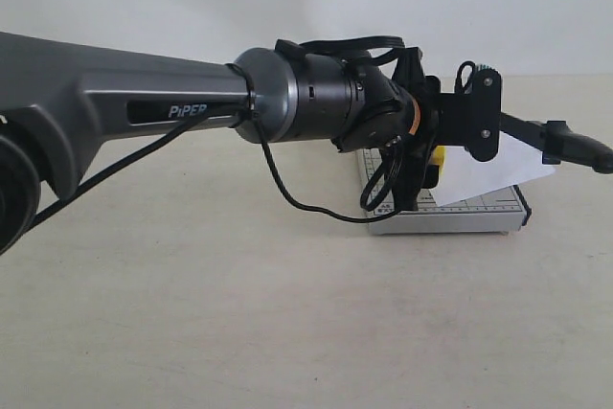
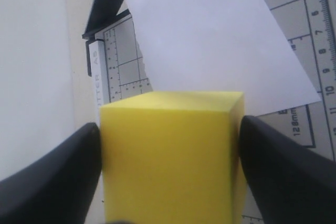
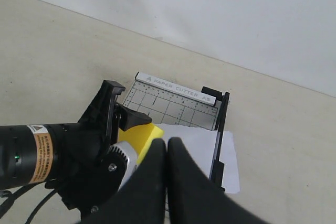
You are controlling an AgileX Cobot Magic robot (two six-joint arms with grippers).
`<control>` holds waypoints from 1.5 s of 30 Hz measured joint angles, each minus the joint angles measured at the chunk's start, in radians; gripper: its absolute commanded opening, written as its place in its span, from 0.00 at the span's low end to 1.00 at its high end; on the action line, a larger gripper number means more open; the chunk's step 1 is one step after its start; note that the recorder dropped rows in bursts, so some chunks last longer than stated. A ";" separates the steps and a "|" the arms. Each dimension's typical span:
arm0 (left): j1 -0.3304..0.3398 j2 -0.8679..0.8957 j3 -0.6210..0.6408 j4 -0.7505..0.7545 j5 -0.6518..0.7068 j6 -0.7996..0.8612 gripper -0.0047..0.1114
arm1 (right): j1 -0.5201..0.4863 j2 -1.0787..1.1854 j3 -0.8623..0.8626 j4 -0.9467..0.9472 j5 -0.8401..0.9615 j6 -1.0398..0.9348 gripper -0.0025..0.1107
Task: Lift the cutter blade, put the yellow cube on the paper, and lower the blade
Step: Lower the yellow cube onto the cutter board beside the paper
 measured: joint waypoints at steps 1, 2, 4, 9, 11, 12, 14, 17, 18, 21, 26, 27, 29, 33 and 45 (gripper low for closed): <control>0.000 0.000 0.000 0.000 0.000 0.000 0.59 | 0.000 0.000 0.000 0.000 0.000 0.000 0.02; 0.000 0.000 0.000 0.000 -0.001 0.000 0.59 | 0.000 0.000 0.000 0.000 0.000 0.000 0.02; 0.000 0.000 0.000 0.000 -0.002 0.000 0.59 | 0.000 0.000 0.000 0.000 0.000 0.000 0.02; 0.000 0.000 0.000 0.000 -0.010 0.000 0.59 | 0.000 0.000 0.000 0.000 0.000 0.000 0.02; 0.000 0.000 0.000 0.000 -0.015 0.000 0.59 | 0.000 0.000 0.000 0.000 0.000 0.000 0.02; 0.000 0.000 0.000 -0.002 -0.018 0.000 0.59 | 0.000 0.000 0.000 0.000 0.000 0.000 0.02; 0.000 0.000 0.000 -0.010 -0.025 0.000 0.59 | 0.000 0.000 0.000 0.000 0.000 0.000 0.02; 0.000 0.000 0.000 -0.013 -0.026 0.000 0.59 | 0.000 0.000 0.000 0.000 0.000 0.000 0.02; 0.000 0.000 0.000 -0.013 -0.026 0.000 0.59 | 0.000 0.000 0.000 0.000 0.000 0.000 0.02; 0.000 0.000 0.000 -0.013 -0.026 0.000 0.59 | 0.000 0.000 0.000 0.000 0.000 0.000 0.02; 0.000 0.000 0.000 -0.018 -0.026 -0.002 0.59 | 0.000 0.000 0.000 0.000 0.000 0.000 0.02; 0.000 0.000 0.000 -0.022 -0.028 -0.002 0.59 | 0.000 0.000 0.000 0.000 0.000 -0.002 0.02; 0.000 0.000 0.000 -0.022 -0.028 -0.002 0.59 | 0.000 0.000 0.000 0.000 0.000 -0.002 0.02; 0.000 0.000 0.000 -0.022 -0.031 -0.002 0.58 | 0.000 0.000 0.000 0.000 0.000 -0.002 0.02; 0.000 0.000 0.000 -0.015 0.013 -0.002 0.68 | 0.000 0.000 0.000 0.000 -0.007 -0.002 0.02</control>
